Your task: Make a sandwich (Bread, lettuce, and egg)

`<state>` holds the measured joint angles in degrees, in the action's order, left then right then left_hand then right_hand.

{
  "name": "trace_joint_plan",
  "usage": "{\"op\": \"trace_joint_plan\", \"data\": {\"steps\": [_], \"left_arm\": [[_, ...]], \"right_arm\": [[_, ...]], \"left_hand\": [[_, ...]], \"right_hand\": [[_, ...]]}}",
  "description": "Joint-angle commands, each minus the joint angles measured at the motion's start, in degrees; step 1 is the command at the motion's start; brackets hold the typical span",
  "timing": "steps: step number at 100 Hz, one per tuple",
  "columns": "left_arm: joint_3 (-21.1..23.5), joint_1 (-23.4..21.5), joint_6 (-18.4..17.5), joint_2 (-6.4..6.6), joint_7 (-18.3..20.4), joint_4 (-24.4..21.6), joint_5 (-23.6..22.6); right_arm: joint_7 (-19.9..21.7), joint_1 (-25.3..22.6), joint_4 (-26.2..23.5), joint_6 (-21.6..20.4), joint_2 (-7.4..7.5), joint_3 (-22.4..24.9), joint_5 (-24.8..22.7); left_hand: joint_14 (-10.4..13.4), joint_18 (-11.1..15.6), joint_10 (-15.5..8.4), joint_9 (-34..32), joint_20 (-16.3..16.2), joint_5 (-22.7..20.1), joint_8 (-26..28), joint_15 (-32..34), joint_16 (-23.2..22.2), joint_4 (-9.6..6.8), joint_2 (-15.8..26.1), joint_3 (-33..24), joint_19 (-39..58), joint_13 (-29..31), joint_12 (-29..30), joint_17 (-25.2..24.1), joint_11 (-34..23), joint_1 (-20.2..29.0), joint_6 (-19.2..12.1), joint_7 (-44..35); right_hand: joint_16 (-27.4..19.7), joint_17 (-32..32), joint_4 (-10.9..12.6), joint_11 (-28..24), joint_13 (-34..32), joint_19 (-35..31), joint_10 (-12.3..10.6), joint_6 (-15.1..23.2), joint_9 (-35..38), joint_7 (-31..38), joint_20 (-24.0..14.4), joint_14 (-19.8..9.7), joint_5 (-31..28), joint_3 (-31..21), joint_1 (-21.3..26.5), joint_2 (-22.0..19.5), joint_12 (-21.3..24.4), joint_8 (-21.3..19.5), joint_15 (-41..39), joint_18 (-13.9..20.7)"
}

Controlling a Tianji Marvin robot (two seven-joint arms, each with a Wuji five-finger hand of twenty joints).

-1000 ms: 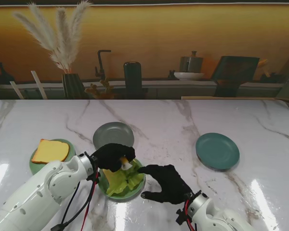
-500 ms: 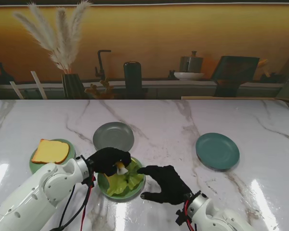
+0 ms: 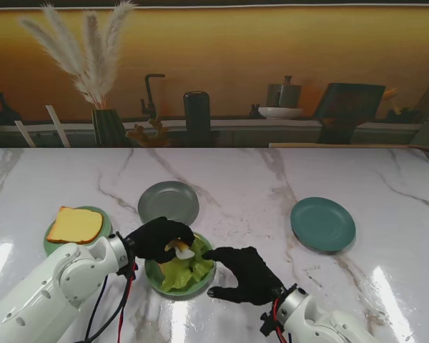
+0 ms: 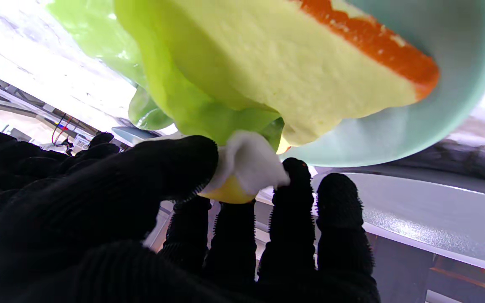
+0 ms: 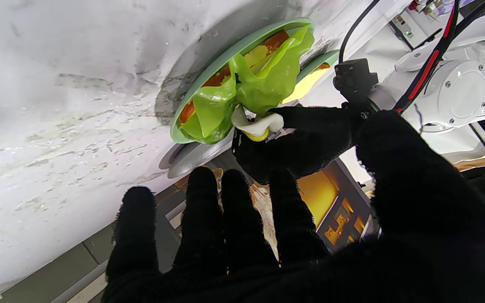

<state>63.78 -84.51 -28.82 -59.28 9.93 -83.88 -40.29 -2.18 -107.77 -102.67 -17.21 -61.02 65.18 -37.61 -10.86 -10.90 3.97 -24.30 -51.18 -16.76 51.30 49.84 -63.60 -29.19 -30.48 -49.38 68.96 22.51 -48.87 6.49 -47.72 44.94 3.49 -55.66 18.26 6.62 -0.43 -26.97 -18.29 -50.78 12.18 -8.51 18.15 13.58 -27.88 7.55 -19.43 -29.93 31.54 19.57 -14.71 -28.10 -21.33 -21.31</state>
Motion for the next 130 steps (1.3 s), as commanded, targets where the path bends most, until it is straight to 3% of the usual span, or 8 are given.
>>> {"op": "trace_joint_plan", "data": {"steps": [1, 51, 81, 97, 100, 105, 121, 130], "left_arm": [[0.35, -0.45, 0.12, 0.13, 0.41, -0.63, -0.16], [2.36, -1.72, -0.62, 0.28, 1.22, -1.15, 0.35], [4.79, -3.81, -1.28, 0.33, 1.09, -2.83, -0.33], [7.01, -5.80, -0.93, 0.19, 0.54, -4.70, -0.88], [7.54, -6.26, -0.86, 0.15, 0.37, -5.15, -1.00], [8.54, -7.17, -0.41, 0.08, 0.29, -6.07, -1.02], [11.65, -9.56, 1.07, -0.02, 0.38, -8.43, -1.61], [13.48, -10.61, 1.47, -0.09, -0.27, -9.24, -3.06]], "right_arm": [[0.19, -0.24, -0.28, -0.03, -0.91, -0.26, 0.09], [0.78, 0.57, 0.06, 0.50, -0.90, -0.93, 1.00], [0.40, 0.53, 0.34, 0.27, -0.93, -1.07, 0.74], [0.01, 0.53, 0.50, 0.05, -0.95, -1.10, 0.31], [-0.08, 0.55, 0.55, 0.03, -0.96, -1.11, 0.25], [-0.19, 0.57, 0.60, 0.03, -0.98, -1.12, 0.20], [-0.56, 0.64, 0.74, -0.03, -1.03, -1.02, -0.09], [-0.76, 0.63, 0.82, -0.12, -1.04, -0.92, -0.33]], "left_hand": [[-0.34, -0.72, 0.36, 2.74, -0.80, 2.35, -0.91, -1.27, 0.76, -2.92, 1.36, 1.71, -1.12, -2.41, 1.03, -1.85, 1.36, -2.45, -0.67, 1.39], [-1.12, -2.07, 1.93, 6.93, 1.43, 4.62, -6.76, -9.44, 5.76, -1.26, 2.66, 6.79, -6.02, -6.85, 6.53, -5.24, 9.30, -6.31, -1.14, 9.38], [-1.34, -2.75, 2.87, 11.11, 3.07, 6.52, -16.66, -16.07, 11.68, -0.28, 4.25, 10.37, -8.93, -9.94, 12.61, -7.54, 15.54, -8.16, 1.12, 20.00], [-1.57, -4.01, 3.76, 13.11, 7.21, 6.62, -22.10, -21.06, 17.16, 3.03, 4.75, 13.96, -14.24, -11.43, 17.37, -9.35, 19.52, -8.30, 2.56, 24.25], [-1.61, -4.08, 3.87, 13.02, 7.92, 6.64, -22.69, -21.74, 18.00, 4.39, 5.00, 15.38, -14.75, -11.53, 18.29, -9.43, 20.44, -8.36, 2.59, 24.58], [-1.87, -4.36, 4.34, 13.04, 11.07, 6.57, -24.08, -24.36, 20.91, 8.95, 5.72, 19.70, -17.55, -12.15, 20.87, -10.11, 23.22, -7.92, 3.07, 25.53], [-2.01, -4.46, 5.34, 13.10, 19.93, 5.79, -27.21, -29.68, 27.56, 15.22, 7.36, 27.39, -23.98, -13.38, 26.12, -11.11, 29.06, -7.23, 4.22, 29.24], [-1.90, -4.05, 5.80, 13.01, 25.12, 4.75, -28.77, -31.50, 29.92, 16.80, 8.00, 30.35, -28.28, -14.16, 26.95, -10.92, 29.01, -6.53, 4.87, 30.77]], "right_hand": [[0.45, 1.22, -0.19, 0.57, 1.11, 0.92, -0.80, 1.04, -0.32, 0.66, 0.23, -1.17, -1.26, 0.71, 0.79, -0.95, 0.06, 0.22, 0.19, -1.23], [0.46, 1.25, -0.25, 0.71, 1.00, 1.21, -0.79, 1.60, -0.11, 1.03, -0.02, -1.14, -1.72, 0.44, 0.48, -0.79, 0.09, 0.22, 0.31, -1.28], [0.46, 1.23, -0.29, 0.79, 1.05, 1.34, -0.80, 1.56, -0.16, 1.07, -0.27, -1.10, -1.62, 0.39, 0.35, -0.75, 0.11, 0.30, 0.39, -1.34], [0.47, 1.23, -0.28, 0.82, 1.09, 1.40, -0.82, 1.67, -0.25, 1.09, -0.36, -1.14, -1.64, 0.35, 0.36, -0.81, 0.11, 0.33, 0.41, -1.35], [0.47, 1.21, -0.29, 0.80, 1.10, 1.40, -0.83, 1.59, -0.22, 1.11, -0.38, -1.17, -1.66, 0.38, 0.32, -0.78, 0.11, 0.32, 0.40, -1.33], [0.47, 1.20, -0.28, 0.80, 1.09, 1.39, -0.85, 1.59, -0.25, 1.12, -0.41, -1.20, -1.65, 0.33, 0.38, -0.85, 0.11, 0.33, 0.39, -1.31], [0.47, 1.21, -0.30, 0.80, 1.12, 1.43, -0.81, 1.59, -0.23, 1.14, -0.49, -1.08, -1.67, 0.40, 0.34, -0.84, 0.11, 0.34, 0.39, -1.31], [0.48, 1.20, -0.29, 0.80, 1.06, 1.43, -0.86, 1.54, -0.24, 1.13, -0.53, -1.15, -1.62, 0.39, 0.38, -0.89, 0.10, 0.36, 0.38, -1.31]]}}
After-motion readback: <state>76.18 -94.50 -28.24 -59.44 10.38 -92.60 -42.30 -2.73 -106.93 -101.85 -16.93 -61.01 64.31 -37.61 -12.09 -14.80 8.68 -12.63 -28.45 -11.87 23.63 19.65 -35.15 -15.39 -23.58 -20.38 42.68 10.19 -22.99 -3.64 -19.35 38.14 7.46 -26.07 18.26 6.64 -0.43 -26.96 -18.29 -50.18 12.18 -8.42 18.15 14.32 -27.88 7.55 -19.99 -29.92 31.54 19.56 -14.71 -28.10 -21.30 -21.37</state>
